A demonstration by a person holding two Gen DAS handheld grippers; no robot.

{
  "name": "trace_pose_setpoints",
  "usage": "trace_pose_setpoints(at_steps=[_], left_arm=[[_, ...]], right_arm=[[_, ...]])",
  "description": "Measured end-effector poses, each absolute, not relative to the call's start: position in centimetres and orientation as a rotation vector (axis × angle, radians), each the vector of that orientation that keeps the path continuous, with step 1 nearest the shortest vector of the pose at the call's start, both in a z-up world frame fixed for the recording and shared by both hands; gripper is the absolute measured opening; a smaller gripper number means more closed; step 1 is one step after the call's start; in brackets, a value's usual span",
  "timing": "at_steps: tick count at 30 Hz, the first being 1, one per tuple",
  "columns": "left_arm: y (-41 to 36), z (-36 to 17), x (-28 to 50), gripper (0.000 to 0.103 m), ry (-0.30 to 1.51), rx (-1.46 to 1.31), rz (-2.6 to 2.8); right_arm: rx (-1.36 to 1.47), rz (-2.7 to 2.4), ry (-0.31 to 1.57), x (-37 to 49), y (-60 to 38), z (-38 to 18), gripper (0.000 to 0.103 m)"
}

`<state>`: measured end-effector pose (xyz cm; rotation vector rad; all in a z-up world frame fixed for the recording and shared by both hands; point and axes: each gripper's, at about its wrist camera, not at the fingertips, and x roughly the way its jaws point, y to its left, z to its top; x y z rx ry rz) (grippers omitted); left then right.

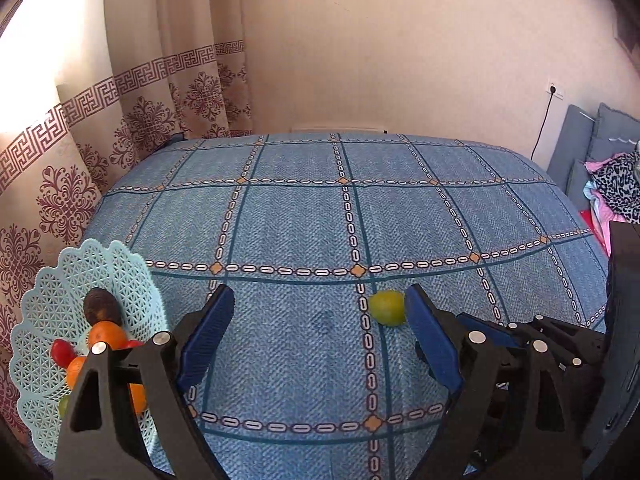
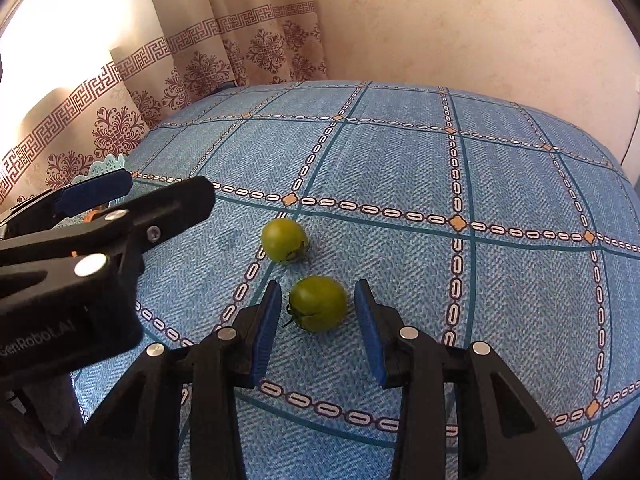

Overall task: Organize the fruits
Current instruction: 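Grasp a green tomato with the right tool while the left tool grasps another, then carry both green tomatoes into the basket and open both tools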

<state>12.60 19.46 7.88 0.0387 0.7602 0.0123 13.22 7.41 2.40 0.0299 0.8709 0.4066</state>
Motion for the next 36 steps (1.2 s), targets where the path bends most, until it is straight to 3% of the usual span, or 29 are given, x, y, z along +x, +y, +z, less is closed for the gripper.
trace_pose_setpoints(at_steps=[5, 18, 22, 23, 25, 36], left_arm=[[18.9, 7.0, 13.9, 0.078, 0.804, 0.018, -0.021], [16.6, 4.0, 15.9, 0.064, 0.881, 0.016, -0.112], [16.1, 2.7, 16.6, 0.053, 0.913, 0.019, -0.114], [16.0, 2.4, 16.8, 0.044, 0.918, 0.021, -0.112], [15.9, 2.2, 16.9, 0.04, 0.901, 0.042, -0.097], [18.9, 6.3, 13.6, 0.04, 0.8, 0.026, -0.011]], right_arm=[[0.011, 0.416, 0.875, 13.6, 7.9, 2.0, 0.031], [0.02, 0.327, 0.89, 12.5, 2.3, 2.1, 0.03], [0.045, 0.306, 0.89, 12.7, 1.3, 1.9, 0.03], [0.047, 0.306, 0.888, 12.7, 1.4, 1.9, 0.03], [0.043, 0.309, 0.881, 12.6, 1.6, 2.1, 0.03], [0.054, 0.349, 0.824, 12.4, 4.0, 4.4, 0.03]])
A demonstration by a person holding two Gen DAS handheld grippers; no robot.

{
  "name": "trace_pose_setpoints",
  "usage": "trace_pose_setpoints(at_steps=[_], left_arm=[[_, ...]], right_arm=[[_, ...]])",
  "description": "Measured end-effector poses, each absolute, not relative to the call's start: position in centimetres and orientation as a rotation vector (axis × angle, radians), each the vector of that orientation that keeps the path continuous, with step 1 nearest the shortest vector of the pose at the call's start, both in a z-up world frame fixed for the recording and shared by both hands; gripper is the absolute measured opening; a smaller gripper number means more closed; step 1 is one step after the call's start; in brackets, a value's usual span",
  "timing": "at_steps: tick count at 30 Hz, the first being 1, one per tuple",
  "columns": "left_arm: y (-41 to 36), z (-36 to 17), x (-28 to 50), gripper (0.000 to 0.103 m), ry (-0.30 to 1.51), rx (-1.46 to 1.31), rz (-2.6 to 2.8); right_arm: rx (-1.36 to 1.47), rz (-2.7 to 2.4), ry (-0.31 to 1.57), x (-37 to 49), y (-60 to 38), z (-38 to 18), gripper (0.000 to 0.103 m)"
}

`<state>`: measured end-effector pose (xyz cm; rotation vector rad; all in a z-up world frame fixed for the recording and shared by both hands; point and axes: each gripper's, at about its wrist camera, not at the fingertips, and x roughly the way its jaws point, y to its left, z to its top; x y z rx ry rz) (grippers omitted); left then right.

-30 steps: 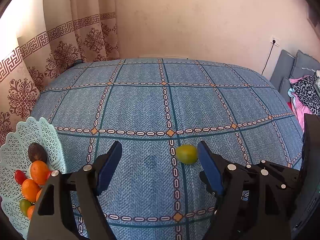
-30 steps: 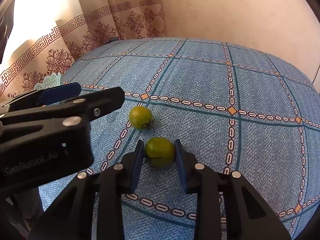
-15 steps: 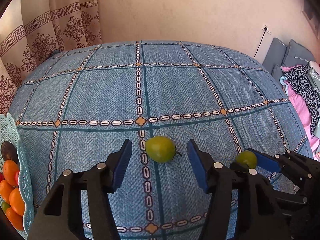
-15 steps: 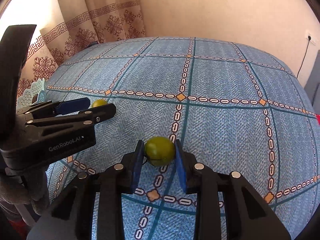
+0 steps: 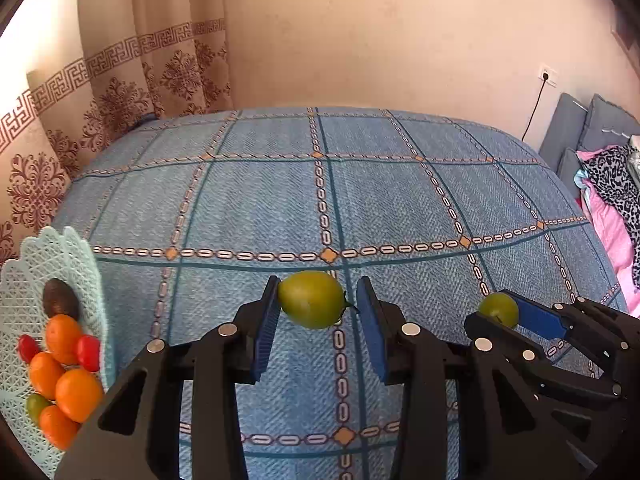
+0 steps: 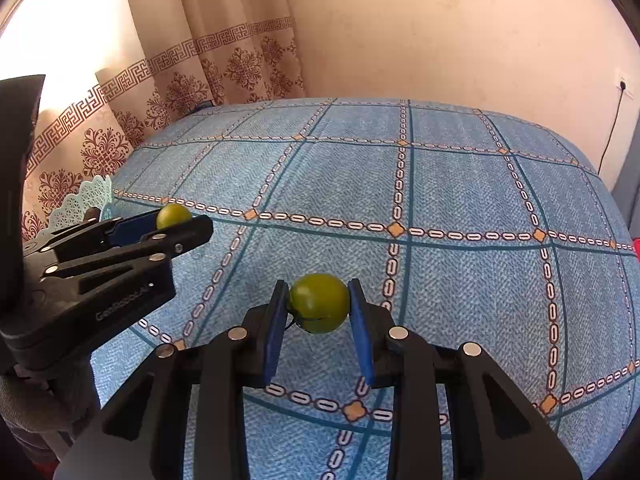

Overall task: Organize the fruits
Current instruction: 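Carry both green tomatoes into the basket and open both tools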

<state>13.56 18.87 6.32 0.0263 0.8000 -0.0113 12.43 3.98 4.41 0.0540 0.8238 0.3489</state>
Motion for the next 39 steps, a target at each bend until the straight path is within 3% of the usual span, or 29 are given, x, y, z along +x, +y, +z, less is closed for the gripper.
trace_pose_setpoints(at_steps=[12, 27, 28, 29, 32, 34, 39], left_arm=[[27.8, 11.1, 7.1, 0.04, 0.665, 0.046, 0.267], [36.0, 10.7, 3.2, 0.041, 0.685, 0.023, 0.409], [36.3, 10.6, 3.2, 0.048, 0.689, 0.016, 0.412], [36.6, 10.5, 3.1, 0.066, 0.692, 0.007, 0.417], [37.5, 10.7, 2.5, 0.087, 0.67, 0.002, 0.496], [38.1, 10.9, 2.1, 0.088, 0.66, -0.012, 0.503], [37.6, 11.6, 1.5, 0.093, 0.631, 0.029, 0.523]], right_arm=[[0.056, 0.559, 0.745, 11.6, 14.5, 8.4, 0.03], [0.002, 0.709, 0.767, 10.4, 24.6, 8.2, 0.031], [-0.007, 0.714, 0.771, 10.4, 24.9, 8.1, 0.032], [-0.016, 0.712, 0.77, 10.3, 25.2, 8.0, 0.032], [-0.008, 0.691, 0.754, 10.3, 25.0, 8.1, 0.045], [0.006, 0.679, 0.734, 10.2, 24.4, 8.3, 0.066], [-0.025, 0.652, 0.702, 9.3, 23.6, 9.0, 0.067]])
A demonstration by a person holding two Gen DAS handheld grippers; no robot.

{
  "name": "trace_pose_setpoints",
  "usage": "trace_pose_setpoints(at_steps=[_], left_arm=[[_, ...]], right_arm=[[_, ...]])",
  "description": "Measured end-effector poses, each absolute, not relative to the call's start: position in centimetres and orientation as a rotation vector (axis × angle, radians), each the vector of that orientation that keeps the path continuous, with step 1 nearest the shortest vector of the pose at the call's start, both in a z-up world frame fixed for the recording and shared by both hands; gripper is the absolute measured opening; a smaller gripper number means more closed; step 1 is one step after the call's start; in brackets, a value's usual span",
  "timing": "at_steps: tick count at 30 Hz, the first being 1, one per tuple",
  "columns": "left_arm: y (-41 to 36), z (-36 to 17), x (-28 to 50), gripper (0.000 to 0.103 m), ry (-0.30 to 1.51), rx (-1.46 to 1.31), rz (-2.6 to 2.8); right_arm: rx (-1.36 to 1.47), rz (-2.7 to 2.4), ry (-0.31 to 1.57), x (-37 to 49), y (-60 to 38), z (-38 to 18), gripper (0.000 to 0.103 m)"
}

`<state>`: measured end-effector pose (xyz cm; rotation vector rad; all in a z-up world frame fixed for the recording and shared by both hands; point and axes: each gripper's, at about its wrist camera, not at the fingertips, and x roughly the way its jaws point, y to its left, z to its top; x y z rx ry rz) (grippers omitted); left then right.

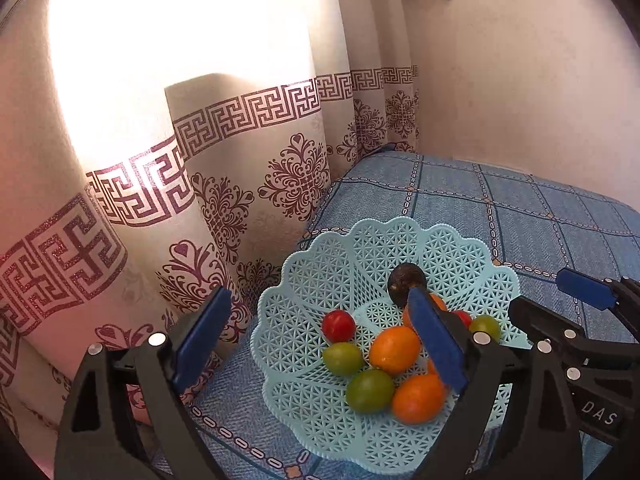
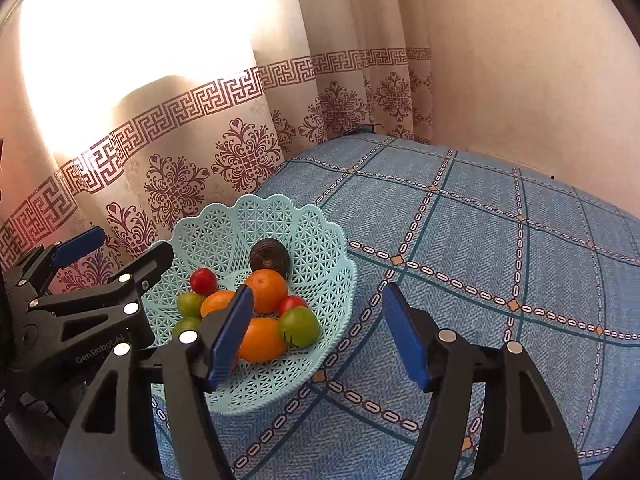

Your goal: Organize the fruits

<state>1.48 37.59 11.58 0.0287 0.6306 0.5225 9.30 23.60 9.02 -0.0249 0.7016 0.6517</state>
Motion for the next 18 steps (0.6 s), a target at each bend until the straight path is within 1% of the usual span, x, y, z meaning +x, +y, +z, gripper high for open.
trace_pose_setpoints(at_steps=[2, 4, 6, 7, 8, 18], left_arm=[[37.1, 11.8, 1.2, 0.096, 0.618, 0.053, 0.525], [36.6, 12.0, 0.7, 0.097, 0.605, 0.081, 0.534], [36.1, 12.2, 0.0, 0.098, 0.593, 0.104, 0.546], [35.9, 12.2, -0.4, 0.098, 0.589, 0.111, 0.55], [35.8, 12.2, -0.8, 0.098, 0.587, 0.117, 0.554], [34.9, 12.2, -3.8, 0.099, 0.563, 0.196, 0.567]], right_arm=[[-0.042, 0.626, 0.681, 8.8, 23.2, 9.2, 0.075], [-0.058, 0.595, 0.646, 7.9, 22.6, 9.5, 0.089], [-0.074, 0.572, 0.611, 7.0, 22.0, 9.8, 0.09], [-0.08, 0.565, 0.6, 6.6, 21.8, 9.9, 0.096], [-0.083, 0.559, 0.587, 6.2, 21.5, 10.1, 0.098], [-0.113, 0.57, 0.617, 3.7, 20.8, 9.2, 0.098]])
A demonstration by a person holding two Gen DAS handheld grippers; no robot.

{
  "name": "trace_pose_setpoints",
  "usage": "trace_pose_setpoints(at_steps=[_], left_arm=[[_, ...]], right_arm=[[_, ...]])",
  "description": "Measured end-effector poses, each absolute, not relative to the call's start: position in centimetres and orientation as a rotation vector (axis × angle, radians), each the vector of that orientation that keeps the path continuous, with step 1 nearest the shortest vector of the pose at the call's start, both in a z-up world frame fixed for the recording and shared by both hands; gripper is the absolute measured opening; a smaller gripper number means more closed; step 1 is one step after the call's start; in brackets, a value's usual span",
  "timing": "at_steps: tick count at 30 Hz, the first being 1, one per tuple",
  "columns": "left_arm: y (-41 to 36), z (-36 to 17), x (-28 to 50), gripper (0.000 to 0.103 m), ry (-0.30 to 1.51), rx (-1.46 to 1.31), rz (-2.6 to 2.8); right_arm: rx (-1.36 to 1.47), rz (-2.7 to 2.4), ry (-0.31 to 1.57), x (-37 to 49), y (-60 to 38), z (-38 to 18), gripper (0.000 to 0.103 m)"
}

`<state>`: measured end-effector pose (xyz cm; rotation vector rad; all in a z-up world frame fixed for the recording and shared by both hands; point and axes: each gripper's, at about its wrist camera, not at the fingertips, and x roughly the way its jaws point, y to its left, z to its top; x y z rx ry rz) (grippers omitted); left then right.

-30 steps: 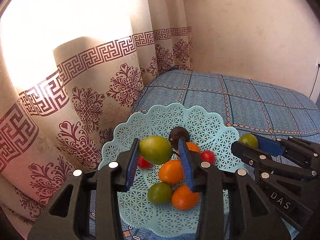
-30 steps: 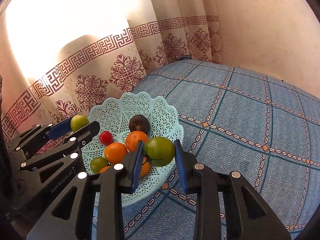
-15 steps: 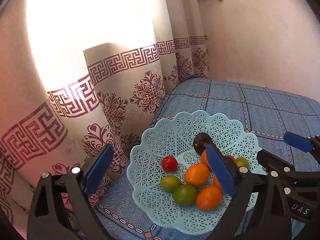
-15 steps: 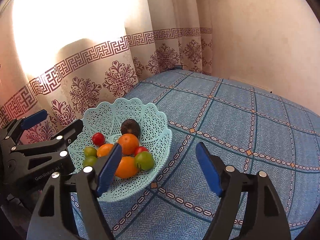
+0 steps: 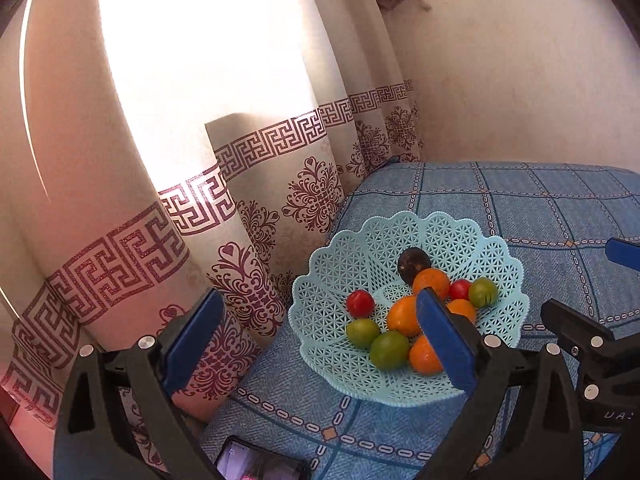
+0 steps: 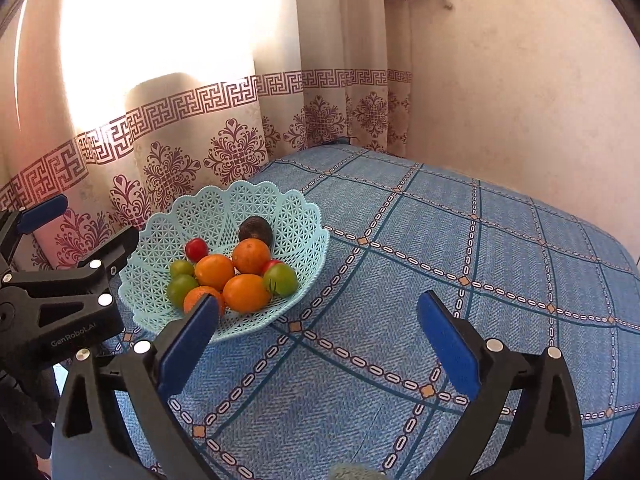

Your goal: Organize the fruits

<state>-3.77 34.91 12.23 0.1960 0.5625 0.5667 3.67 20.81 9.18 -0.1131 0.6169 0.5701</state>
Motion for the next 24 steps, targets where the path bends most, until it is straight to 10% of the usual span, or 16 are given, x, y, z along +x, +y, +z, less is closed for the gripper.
trace_pose_setpoints(at_steps=[24], left_arm=[[35.3, 10.8, -5.5, 0.099, 0.586, 0.255, 0.585]], right_arm=[[-0.29, 0.604, 0.59, 0.5, 24.2, 8.5, 0.098]])
